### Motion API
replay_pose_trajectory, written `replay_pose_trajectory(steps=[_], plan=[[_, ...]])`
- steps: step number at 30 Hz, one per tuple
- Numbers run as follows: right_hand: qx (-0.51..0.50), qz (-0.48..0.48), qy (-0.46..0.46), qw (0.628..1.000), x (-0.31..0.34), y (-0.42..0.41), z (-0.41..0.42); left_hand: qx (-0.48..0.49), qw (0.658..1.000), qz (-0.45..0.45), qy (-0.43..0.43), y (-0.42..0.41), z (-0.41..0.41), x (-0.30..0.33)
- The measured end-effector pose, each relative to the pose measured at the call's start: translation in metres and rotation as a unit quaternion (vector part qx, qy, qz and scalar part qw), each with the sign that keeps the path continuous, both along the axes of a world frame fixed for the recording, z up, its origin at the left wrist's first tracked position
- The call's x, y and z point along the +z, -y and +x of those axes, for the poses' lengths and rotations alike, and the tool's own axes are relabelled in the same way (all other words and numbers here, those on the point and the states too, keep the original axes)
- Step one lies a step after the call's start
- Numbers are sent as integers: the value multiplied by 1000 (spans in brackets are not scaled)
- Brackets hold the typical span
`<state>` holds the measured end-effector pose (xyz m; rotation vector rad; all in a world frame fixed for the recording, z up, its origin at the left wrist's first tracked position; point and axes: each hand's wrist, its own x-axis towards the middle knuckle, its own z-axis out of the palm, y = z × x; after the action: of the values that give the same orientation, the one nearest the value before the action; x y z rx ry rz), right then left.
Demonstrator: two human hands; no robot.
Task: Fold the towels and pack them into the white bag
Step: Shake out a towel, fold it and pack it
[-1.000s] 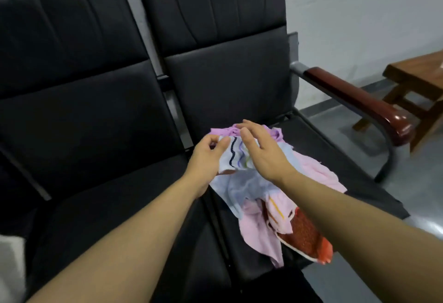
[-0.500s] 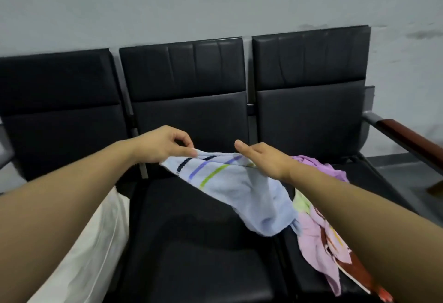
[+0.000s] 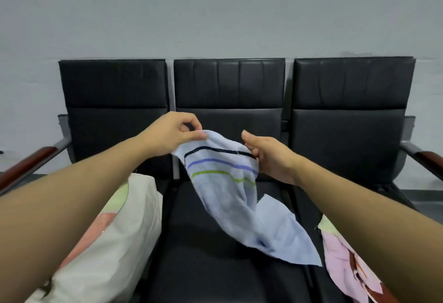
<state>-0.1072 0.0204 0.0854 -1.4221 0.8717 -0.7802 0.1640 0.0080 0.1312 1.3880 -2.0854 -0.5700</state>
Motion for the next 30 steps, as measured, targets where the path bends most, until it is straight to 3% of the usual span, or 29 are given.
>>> replay_pose_trajectory(steps=[4,7,9,14,17,21,27,30], plan=[[-32,-35,-18,999,10,-1,3,-3,1000,-12,15,-6,8,7],[-32,-117,-164,979,12,-3,-6,-2,998,-15,58,-12,14,14],[-15,-121,-221,968,17,-11,-14,21,995,-27,97,-16,21,20],[-88,-72,-168,979,32,-22,-45,105,984,-58,135,-22,53,30],[-90,-83,-193,974,33,-27,-60,126,982,-43,135,-26,70,24],[-101,-89,-218,967,27,-32,-63,120,986,-30,113,-29,71,19],[-159,-139,-153,965,46,-44,-58,109,991,-30,76,-39,66,31],[-171,-147,-129,966,64,-49,-60,42,990,67,119,-49,62,34]])
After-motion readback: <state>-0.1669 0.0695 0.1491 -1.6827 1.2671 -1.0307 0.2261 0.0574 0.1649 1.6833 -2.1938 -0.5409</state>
